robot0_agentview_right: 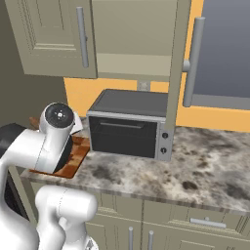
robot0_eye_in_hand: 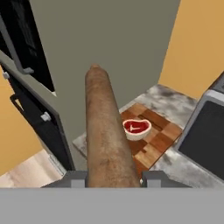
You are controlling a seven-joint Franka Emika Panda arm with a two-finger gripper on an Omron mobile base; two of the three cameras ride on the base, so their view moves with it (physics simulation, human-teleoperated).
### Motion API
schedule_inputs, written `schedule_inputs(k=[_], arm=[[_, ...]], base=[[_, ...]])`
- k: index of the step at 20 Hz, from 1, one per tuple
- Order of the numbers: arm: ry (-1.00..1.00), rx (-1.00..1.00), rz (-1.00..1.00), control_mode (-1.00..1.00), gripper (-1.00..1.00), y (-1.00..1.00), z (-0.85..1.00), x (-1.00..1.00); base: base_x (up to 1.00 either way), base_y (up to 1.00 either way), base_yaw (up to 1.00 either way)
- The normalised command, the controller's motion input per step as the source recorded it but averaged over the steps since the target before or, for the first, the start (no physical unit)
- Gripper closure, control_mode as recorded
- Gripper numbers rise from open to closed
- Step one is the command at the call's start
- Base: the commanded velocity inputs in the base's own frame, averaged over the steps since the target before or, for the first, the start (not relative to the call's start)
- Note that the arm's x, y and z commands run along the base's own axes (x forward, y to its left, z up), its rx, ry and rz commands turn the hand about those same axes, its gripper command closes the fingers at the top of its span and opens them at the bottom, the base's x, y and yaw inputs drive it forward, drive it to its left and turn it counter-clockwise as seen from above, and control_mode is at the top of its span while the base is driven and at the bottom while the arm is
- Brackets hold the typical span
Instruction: Open the cabinet, retrieve the rolling pin, and place it next to the meat on the cutting board to prepare for tenderizing.
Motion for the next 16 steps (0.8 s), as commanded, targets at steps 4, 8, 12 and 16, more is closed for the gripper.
schedule_inputs(k=[4,8,12,16], arm=[[0.0,-0.07,0.16,-1.0,1.0,0.41,-0.49,0.0],[0.01,-0.05,0.15,-1.0,1.0,0.29,-0.43,0.02],[0.01,-0.03,0.13,-1.0,1.0,0.16,-0.4,0.11],[0.0,-0.05,0.14,-1.0,1.0,0.13,-0.44,0.09]], base=[[0.0,0.0,0.0],[0.0,0.0,0.0],[0.0,0.0,0.0],[0.0,0.0,0.0]])
